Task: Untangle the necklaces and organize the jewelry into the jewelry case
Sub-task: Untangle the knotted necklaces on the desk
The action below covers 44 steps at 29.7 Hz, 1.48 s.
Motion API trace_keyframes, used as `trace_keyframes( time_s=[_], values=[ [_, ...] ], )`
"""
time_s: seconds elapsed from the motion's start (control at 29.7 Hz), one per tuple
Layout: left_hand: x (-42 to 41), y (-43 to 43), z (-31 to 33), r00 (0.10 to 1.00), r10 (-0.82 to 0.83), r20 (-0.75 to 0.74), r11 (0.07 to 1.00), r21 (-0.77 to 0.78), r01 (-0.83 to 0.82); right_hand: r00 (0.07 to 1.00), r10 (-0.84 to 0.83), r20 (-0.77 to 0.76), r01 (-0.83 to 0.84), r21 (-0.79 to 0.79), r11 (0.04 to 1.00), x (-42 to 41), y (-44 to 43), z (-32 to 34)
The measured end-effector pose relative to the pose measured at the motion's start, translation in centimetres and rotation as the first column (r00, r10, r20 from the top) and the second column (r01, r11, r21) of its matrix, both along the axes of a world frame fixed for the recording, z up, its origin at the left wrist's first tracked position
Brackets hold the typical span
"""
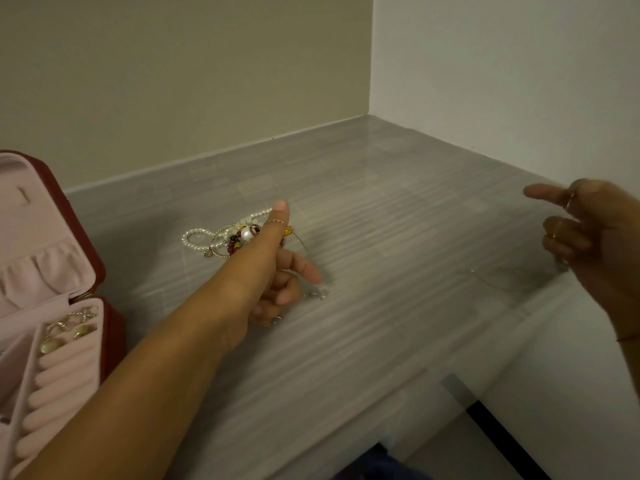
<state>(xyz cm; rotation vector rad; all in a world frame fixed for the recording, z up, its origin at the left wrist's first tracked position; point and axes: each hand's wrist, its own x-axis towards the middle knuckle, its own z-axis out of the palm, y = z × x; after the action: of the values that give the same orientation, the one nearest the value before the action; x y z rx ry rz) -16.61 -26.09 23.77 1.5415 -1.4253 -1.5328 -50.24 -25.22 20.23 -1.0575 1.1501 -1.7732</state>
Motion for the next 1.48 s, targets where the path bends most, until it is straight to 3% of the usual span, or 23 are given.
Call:
trace_keyframes(
  time_s=[0.13, 0.27, 0.44, 0.61, 0.67, 0.74, 0.81, 0.88, 0.98, 1.48],
  values=[
    [0.4, -0.1, 0.4, 0.996, -0.085, 0.007, 0.996, 0.016, 0.085, 0.986, -0.103, -0.130, 0.112, 0.067, 0.991, 0.2, 0.0, 0.1],
    [0.2, 0.1, 0.6, 0.995, -0.103, 0.018, 0.995, -0.010, 0.103, 0.973, -0.037, -0.227, 0.049, 0.048, 0.998, 2.0, 0.2, 0.8],
    [0.0, 0.4, 0.5, 1.000, -0.029, 0.012, 0.947, -0.320, 0.031, 0.935, 0.090, -0.342, -0.073, 0.061, 0.995, 4.0, 0.3, 2.9],
    [-0.3, 0.9, 0.1, 0.962, -0.052, 0.268, 0.915, -0.373, 0.153, 0.890, 0.203, -0.409, -0.188, 0.078, 0.979, 6.2, -0.1, 6.4],
    [-0.4, 0.9, -0.2, 0.906, 0.012, 0.422, 0.897, -0.405, 0.177, 0.860, 0.212, -0.464, -0.200, 0.075, 0.977, 7.2, -0.2, 7.5],
    [-0.4, 0.8, -0.5, 0.879, 0.085, 0.470, 0.861, -0.478, 0.172, 0.827, 0.228, -0.514, -0.216, 0.083, 0.973, 8.2, -0.3, 8.3],
    [-0.7, 0.5, -0.5, 0.924, 0.071, 0.377, 0.814, -0.558, 0.165, 0.785, 0.252, -0.566, -0.240, 0.097, 0.966, 9.1, -0.1, 9.1],
    [-1.9, 0.6, -0.1, 0.982, -0.067, 0.175, 0.821, -0.550, 0.154, 0.734, 0.282, -0.617, -0.273, 0.113, 0.955, 10.0, 0.2, 9.7],
    [-4.2, 0.7, 0.9, 0.954, -0.267, -0.134, 0.874, -0.450, 0.181, 0.676, 0.305, -0.671, -0.311, 0.115, 0.943, 11.4, 0.7, 10.6],
    [-8.6, -0.4, 4.8, 0.945, -0.200, -0.259, 0.869, -0.493, 0.049, 0.818, 0.156, -0.554, -0.147, 0.061, 0.987, 10.7, 0.8, 13.1]
  ],
)
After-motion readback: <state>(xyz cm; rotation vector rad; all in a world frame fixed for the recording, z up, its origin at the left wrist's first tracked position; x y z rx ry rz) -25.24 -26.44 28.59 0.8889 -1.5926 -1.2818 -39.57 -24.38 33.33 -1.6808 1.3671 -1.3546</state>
